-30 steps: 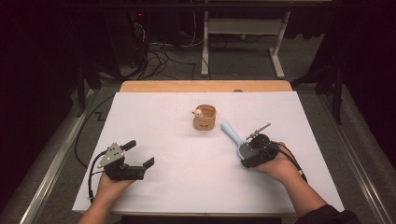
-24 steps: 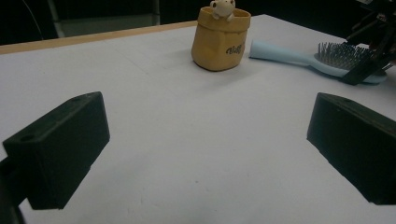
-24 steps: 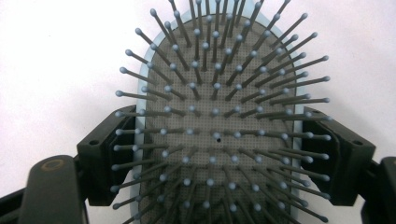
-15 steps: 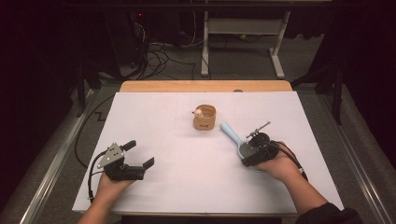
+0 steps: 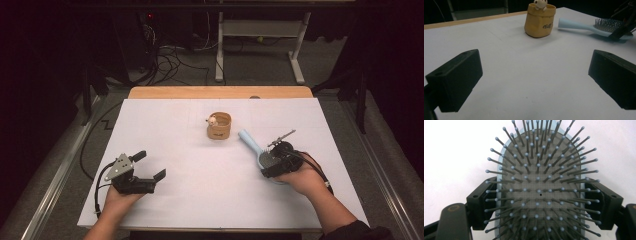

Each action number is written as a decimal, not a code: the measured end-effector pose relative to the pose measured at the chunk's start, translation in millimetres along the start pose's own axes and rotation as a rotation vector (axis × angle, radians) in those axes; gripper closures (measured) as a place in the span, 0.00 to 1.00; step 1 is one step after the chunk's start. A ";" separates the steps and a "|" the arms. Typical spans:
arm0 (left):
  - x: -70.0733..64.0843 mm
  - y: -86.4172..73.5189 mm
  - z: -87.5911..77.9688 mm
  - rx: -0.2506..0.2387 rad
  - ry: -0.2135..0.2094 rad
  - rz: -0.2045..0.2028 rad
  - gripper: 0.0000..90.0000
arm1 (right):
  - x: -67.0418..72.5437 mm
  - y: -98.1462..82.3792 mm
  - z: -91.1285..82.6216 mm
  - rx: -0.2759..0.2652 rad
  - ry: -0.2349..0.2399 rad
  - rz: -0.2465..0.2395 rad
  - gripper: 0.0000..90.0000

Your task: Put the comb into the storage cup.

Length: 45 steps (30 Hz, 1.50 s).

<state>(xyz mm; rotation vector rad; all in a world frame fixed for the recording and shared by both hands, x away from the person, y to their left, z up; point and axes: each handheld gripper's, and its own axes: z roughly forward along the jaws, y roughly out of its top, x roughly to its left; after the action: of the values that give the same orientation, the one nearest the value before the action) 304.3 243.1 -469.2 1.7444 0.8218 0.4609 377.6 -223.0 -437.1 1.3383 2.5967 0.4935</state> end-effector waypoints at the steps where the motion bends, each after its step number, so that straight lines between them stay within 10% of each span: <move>1: -0.1 0.0 0.1 -0.001 0.001 0.001 0.00 | -0.3 -0.8 -1.7 -0.004 -0.008 -0.010 0.23; 28: -1.4 0.5 0.7 -0.005 0.086 0.040 0.00 | 35.4 -20.6 -53.5 -0.074 0.013 -0.113 0.23; 45: -1.6 1.2 -1.9 -0.014 0.100 0.050 0.00 | 79.7 16.4 -32.1 -0.058 0.098 -0.251 0.23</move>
<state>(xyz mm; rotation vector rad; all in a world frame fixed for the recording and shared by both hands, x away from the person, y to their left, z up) 302.3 243.0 -467.3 1.7435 0.8450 0.5894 334.0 -155.9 -401.7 0.9746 2.7543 0.5989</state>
